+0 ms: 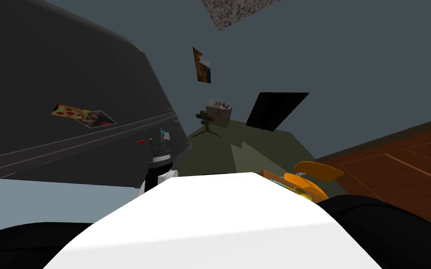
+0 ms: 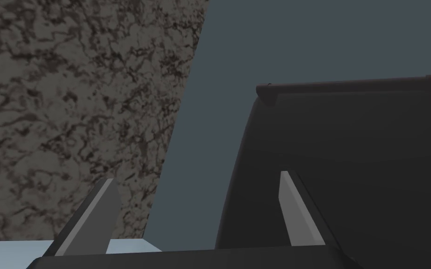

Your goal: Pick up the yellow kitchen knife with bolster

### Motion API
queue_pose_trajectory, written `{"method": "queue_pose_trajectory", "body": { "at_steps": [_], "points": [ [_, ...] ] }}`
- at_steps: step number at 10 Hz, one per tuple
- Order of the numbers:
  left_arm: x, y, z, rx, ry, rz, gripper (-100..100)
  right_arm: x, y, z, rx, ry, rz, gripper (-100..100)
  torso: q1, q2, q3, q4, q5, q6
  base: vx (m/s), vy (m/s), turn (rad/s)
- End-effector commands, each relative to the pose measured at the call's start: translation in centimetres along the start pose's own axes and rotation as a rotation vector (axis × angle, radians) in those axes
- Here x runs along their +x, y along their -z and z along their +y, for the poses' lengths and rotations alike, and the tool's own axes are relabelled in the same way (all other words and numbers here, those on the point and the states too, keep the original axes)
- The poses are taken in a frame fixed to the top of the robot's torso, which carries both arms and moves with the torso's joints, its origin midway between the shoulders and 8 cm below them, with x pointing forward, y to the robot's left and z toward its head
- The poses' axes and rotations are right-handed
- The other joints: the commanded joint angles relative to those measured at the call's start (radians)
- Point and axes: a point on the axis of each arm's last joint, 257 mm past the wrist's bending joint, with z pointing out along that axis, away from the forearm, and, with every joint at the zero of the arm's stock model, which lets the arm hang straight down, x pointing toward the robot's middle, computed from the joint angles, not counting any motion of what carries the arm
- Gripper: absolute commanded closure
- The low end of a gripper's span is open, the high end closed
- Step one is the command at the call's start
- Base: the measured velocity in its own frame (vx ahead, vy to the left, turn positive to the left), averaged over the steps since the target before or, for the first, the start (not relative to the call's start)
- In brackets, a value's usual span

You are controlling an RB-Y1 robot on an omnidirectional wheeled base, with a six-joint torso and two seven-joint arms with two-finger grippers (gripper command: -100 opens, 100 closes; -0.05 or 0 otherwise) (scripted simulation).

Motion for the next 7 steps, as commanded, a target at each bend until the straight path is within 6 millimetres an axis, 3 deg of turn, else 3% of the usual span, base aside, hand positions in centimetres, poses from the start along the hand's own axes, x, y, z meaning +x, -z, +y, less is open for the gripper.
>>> {"method": "queue_pose_trajectory", "body": {
  "at_steps": [1, 7],
  "points": [
    [0.0, 0.0, 0.0, 0.0, 0.0, 0.0, 0, -0.3, 0.1, 1.0, -0.008, 0.058, 0.003, 100, 0.0, 0.0, 0.0, 0.0, 0.0, 0.0, 0.079, -0.107, -0.328],
    [0.0, 0.0, 0.0, 0.0, 0.0, 0.0, 0, -1.6, 0.5, 4.2, -0.033, 0.265, 0.006, 100, -0.006, -0.007, -0.004, -0.002, -0.001, 0.0, 0.121, -0.103, -0.357]
  ]
}}
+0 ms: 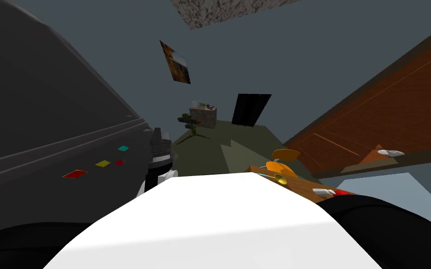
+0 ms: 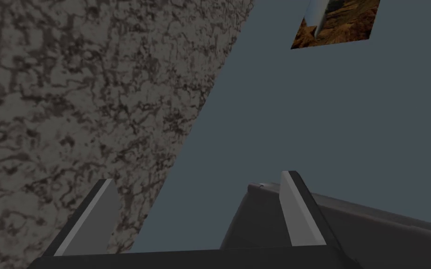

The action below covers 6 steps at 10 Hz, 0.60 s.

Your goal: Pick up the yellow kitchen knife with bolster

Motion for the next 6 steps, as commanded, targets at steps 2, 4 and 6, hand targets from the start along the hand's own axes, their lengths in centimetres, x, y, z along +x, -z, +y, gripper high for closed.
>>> {"method": "queue_pose_trajectory", "body": {
  "at_steps": [2, 4, 6],
  "points": [
    [0.0, 0.0, 0.0, 0.0, 0.0, 0.0, 0, -1.0, 0.1, 1.4, -0.011, 0.107, 0.001, 100, 0.002, 0.001, 0.0, 0.0, 0.0, 0.0, 0.148, -0.057, -0.405],
    [0.0, 0.0, 0.0, 0.0, 0.0, 0.0, 0, -1.9, 0.4, 2.3, -0.015, 0.176, -0.004, 100, -0.001, -0.004, -0.002, 0.0, 0.0, -0.001, 0.216, -0.075, -0.456],
    [0.0, 0.0, 0.0, 0.0, 0.0, 0.0, 0, -1.8, 0.3, 2.3, -0.016, 0.176, -0.004, 100, 0.003, 0.003, 0.002, 0.0, 0.001, -0.002, 0.032, 0.002, -0.023]
  ]
}}
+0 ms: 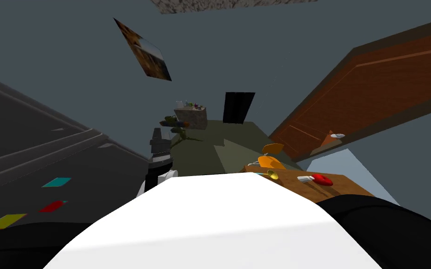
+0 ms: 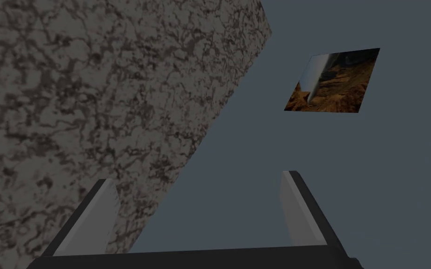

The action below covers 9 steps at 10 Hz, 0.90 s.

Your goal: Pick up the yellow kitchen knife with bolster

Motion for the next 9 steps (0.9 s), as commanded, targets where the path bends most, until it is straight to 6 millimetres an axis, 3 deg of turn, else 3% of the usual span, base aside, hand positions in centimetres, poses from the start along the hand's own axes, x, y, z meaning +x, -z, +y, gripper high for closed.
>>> {"method": "queue_pose_trajectory", "body": {
  "at_steps": [1, 7, 9],
  "points": [
    [0.0, 0.0, 0.0, 0.0, 0.0, 0.0, 0, -0.3, -0.1, 1.1, -0.012, 0.069, 0.007, 100, 0.0, 0.0, 0.0, 0.0, 0.0, 0.0, 0.076, -0.019, -0.27],
    [0.0, 0.0, 0.0, 0.0, 0.0, 0.0, 0, -2.6, 0.6, 3.5, -0.029, 0.272, 0.003, 100, -0.002, -0.008, -0.004, -0.002, -0.001, 0.001, 0.153, -0.028, -0.367],
    [0.0, 0.0, 0.0, 0.0, 0.0, 0.0, 0, -2.5, 0.6, 3.5, -0.027, 0.261, 0.002, 100, -0.001, -0.007, -0.004, -0.002, -0.001, 0.001, 0.103, 0.007, -0.169]
  ]
}}
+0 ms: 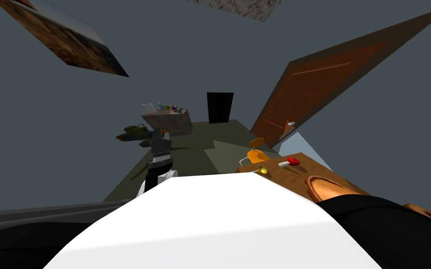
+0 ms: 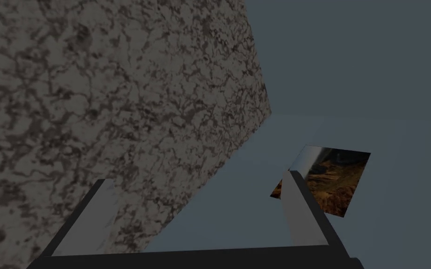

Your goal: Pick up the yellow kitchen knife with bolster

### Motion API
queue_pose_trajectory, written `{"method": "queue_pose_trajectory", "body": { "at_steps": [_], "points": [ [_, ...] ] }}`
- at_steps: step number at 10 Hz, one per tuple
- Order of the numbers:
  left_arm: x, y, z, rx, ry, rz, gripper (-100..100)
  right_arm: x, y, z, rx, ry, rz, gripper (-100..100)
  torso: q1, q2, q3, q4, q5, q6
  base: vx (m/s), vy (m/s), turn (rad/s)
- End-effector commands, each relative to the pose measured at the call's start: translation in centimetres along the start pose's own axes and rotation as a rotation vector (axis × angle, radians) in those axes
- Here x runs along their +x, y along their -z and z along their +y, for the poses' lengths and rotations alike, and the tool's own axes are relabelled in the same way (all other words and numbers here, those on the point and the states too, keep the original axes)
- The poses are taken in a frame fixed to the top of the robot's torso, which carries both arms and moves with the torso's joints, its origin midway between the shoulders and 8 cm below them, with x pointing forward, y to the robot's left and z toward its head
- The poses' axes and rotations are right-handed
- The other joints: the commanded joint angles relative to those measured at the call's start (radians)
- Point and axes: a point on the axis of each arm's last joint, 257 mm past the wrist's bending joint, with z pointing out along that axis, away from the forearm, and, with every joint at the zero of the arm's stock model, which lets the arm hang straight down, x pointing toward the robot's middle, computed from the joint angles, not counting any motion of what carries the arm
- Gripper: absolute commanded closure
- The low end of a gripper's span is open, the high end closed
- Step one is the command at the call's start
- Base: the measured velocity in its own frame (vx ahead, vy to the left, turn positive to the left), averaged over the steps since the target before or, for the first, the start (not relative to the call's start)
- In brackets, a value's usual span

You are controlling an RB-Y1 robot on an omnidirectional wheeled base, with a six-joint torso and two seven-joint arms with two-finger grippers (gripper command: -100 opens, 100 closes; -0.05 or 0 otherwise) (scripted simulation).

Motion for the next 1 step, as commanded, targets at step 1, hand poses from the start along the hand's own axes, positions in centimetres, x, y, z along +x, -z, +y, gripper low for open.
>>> {"method": "queue_pose_trajectory", "body": {
  "at_steps": [1],
  "points": [
    [0.0, 0.0, 0.0, 0.0, 0.0, 0.0, 0, 0.0, 0.0, 0.0, 0.0, 0.0, 0.0, 0, 0.0, 0.0, 0.0, 0.0, 0.0, 0.0, 0.011, 0.003, 0.009]
  ]
}}
